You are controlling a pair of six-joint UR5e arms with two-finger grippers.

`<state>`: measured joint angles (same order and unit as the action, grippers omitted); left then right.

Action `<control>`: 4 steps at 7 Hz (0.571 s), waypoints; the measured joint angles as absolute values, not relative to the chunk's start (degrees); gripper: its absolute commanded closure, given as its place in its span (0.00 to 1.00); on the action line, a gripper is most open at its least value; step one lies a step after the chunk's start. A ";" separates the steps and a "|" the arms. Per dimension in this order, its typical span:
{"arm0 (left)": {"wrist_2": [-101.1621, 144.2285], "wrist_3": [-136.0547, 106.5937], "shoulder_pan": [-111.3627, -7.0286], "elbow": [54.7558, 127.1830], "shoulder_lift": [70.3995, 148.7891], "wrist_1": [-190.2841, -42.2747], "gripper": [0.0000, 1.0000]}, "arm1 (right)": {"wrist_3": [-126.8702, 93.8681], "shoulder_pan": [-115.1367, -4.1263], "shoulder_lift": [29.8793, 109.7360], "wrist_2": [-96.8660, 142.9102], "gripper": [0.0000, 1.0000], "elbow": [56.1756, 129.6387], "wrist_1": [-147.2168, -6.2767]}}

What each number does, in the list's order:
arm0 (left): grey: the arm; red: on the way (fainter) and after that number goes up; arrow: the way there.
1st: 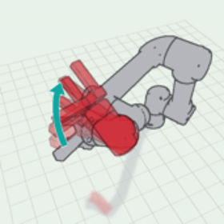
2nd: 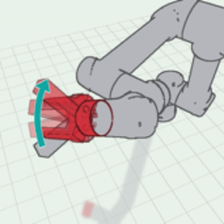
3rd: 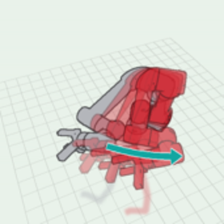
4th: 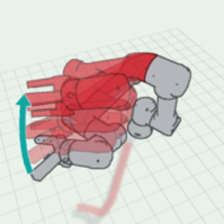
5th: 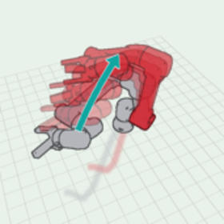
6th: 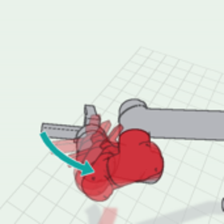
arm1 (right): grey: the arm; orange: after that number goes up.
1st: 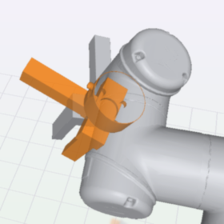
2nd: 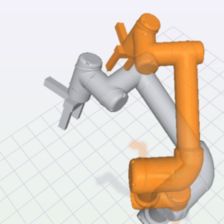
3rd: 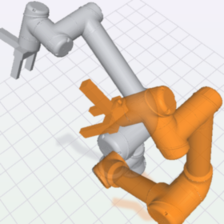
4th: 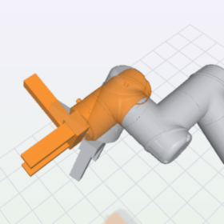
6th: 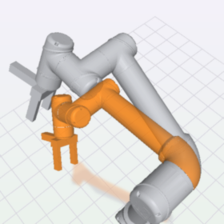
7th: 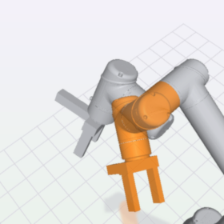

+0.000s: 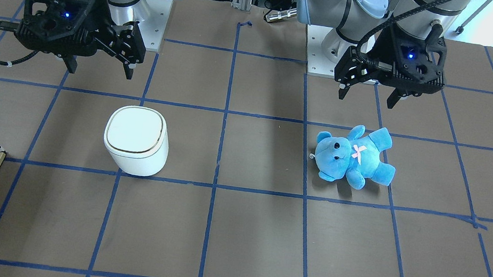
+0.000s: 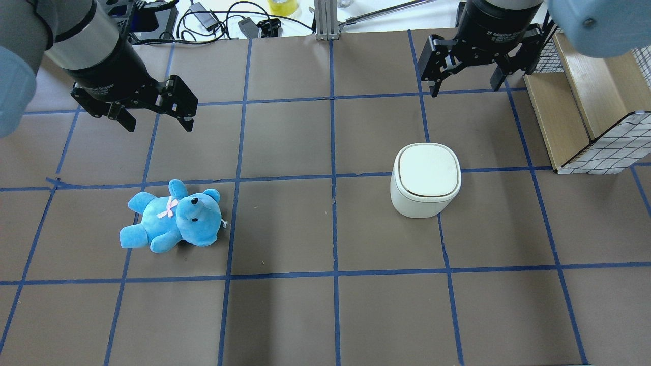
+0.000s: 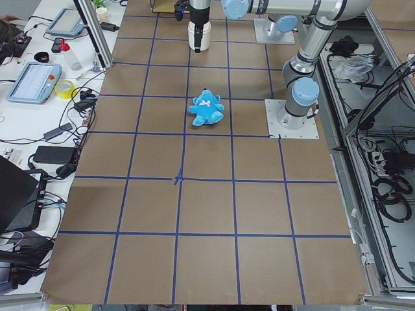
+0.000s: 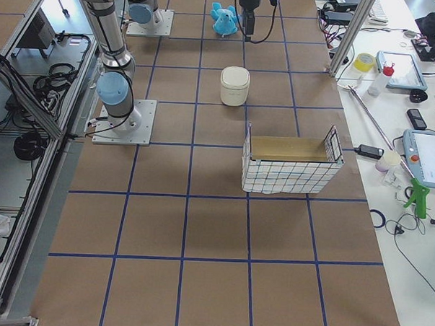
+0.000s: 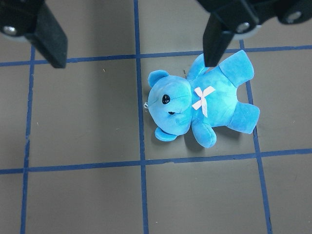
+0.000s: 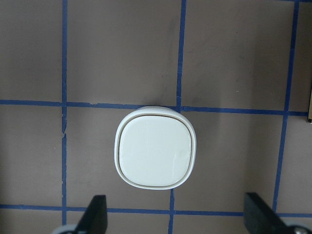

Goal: Open trash can with right arm

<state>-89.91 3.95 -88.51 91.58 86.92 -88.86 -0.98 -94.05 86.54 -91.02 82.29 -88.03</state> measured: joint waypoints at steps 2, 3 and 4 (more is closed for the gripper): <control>-89.91 3.96 -88.51 91.58 86.93 -88.86 0.00 | -1.02 -94.12 86.57 -91.33 0.00 82.36 -88.06; -89.91 3.95 -88.51 91.58 86.92 -88.86 0.00 | -1.04 -94.17 86.56 -91.42 0.00 82.67 -88.09; -89.91 3.96 -88.51 91.58 86.93 -88.86 0.00 | -1.08 -94.20 86.49 -91.54 0.00 83.07 -88.06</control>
